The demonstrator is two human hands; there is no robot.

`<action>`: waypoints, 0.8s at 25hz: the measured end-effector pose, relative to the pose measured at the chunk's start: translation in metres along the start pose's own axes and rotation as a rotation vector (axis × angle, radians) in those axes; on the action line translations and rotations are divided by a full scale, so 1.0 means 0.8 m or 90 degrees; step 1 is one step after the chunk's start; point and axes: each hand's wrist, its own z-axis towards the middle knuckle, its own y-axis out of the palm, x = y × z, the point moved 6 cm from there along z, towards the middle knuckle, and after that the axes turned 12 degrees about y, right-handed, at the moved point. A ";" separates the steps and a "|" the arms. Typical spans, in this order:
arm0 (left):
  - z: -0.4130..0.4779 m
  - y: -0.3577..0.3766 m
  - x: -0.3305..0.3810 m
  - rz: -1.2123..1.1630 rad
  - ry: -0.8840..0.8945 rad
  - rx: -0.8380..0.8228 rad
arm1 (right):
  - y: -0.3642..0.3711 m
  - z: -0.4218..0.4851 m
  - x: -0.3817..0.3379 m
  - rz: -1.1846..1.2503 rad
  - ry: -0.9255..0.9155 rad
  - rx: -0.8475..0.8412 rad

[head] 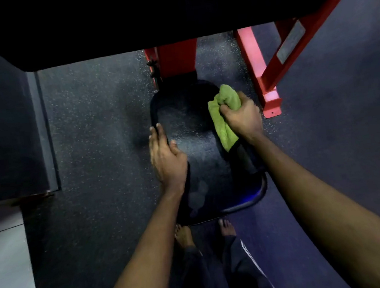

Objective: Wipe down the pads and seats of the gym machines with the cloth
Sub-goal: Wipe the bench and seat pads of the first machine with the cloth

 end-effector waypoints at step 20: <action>-0.130 -0.031 -0.072 -0.348 -0.285 0.062 | -0.035 -0.100 0.228 0.327 0.068 -0.096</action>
